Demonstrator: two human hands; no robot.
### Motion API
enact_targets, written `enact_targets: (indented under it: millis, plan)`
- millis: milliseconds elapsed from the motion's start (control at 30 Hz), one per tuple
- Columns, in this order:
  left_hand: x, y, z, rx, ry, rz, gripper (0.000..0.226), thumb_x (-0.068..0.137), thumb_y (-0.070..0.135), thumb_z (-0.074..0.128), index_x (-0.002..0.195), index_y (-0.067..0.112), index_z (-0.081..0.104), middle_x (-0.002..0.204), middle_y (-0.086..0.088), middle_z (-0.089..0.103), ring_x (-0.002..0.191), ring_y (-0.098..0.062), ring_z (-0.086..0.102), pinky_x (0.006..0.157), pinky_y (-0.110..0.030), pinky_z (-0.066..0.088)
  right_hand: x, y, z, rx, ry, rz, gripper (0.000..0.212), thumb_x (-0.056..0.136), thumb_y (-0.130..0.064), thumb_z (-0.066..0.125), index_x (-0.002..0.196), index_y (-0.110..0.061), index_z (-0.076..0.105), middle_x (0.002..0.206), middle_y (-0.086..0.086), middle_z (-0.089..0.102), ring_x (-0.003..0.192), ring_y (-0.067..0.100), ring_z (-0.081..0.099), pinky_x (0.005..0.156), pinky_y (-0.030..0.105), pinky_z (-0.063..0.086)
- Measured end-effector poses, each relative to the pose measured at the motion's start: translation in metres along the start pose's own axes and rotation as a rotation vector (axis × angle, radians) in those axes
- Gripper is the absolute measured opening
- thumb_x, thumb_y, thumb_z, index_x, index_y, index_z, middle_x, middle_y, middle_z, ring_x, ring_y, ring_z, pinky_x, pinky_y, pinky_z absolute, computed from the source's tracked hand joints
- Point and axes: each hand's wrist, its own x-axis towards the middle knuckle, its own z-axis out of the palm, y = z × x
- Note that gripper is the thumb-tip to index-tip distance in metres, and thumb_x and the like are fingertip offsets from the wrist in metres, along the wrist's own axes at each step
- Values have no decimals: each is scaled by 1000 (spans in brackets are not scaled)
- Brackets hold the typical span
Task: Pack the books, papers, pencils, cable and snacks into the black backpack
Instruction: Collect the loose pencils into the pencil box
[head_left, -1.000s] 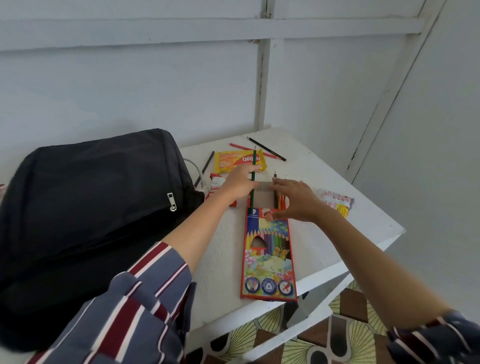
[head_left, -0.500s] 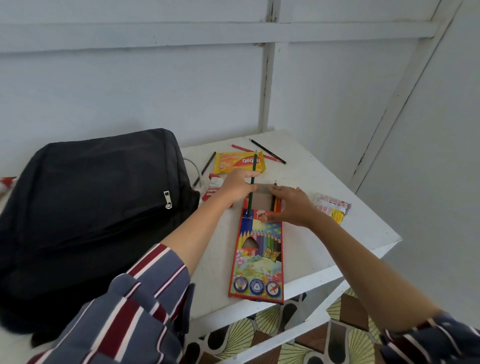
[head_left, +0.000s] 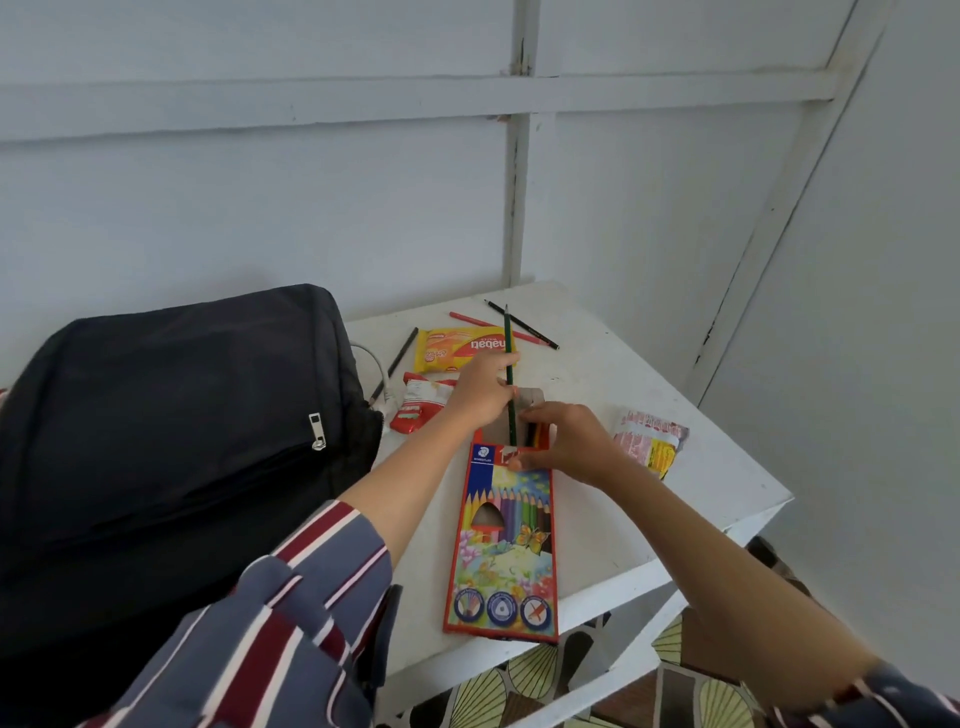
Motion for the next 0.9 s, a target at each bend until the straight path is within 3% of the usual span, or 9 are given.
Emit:
enact_targets:
  millis: [200, 400, 500, 633, 767, 833, 900]
  plan:
    - [7, -7, 2, 42, -27, -42, 53, 88, 0, 57, 138, 12, 43, 147, -9, 37, 126, -27, 46, 105, -34, 39, 0, -2, -1, 38, 57, -55, 72, 72, -31, 78, 135, -21, 45, 134, 2, 46, 116, 12, 47, 87, 19, 36]
    - [11, -12, 6, 70, -37, -91, 52, 90, 7, 57, 140, 14, 41, 149, -9, 35, 138, -26, 31, 110, -35, 28, 3, 1, 1, 1, 44, -21, 79, 72, -38, 77, 140, -21, 40, 140, 1, 41, 124, 15, 43, 98, 27, 37]
    - [7, -12, 10, 65, -14, -103, 50, 91, 11, 57, 139, 14, 42, 148, -9, 37, 137, -26, 32, 109, -36, 29, 2, 2, 1, 5, 36, -15, 81, 71, -39, 77, 140, -23, 38, 140, 1, 42, 124, 16, 42, 101, 32, 38]
    - [0, -15, 12, 157, -125, -45, 48, 90, 15, 58, 137, 13, 45, 143, -8, 44, 132, -25, 40, 109, -38, 34, 1, 2, 2, -4, 50, -15, 80, 71, -40, 77, 139, -25, 38, 137, 1, 45, 122, 17, 43, 102, 35, 38]
    - [-7, -12, 6, 214, -172, 45, 36, 90, 17, 59, 125, 10, 58, 130, -11, 55, 123, -29, 48, 98, -36, 38, 1, 1, 2, -47, 74, -17, 80, 71, -42, 76, 139, -24, 38, 138, 1, 45, 124, 17, 41, 103, 34, 32]
    - [-10, -12, 6, 275, -205, 56, 37, 89, 20, 60, 125, 12, 59, 138, -12, 47, 130, -33, 40, 104, -39, 34, -1, 0, 2, -65, 77, -7, 82, 72, -42, 75, 141, -21, 35, 140, 2, 43, 127, 18, 39, 105, 33, 30]
    - [-13, -14, 7, 295, -229, 45, 43, 88, 23, 62, 129, 14, 55, 137, -10, 47, 127, -31, 43, 104, -38, 37, -1, 0, 2, -78, 73, 10, 86, 73, -44, 75, 143, -19, 32, 142, 2, 40, 129, 18, 37, 106, 34, 29]
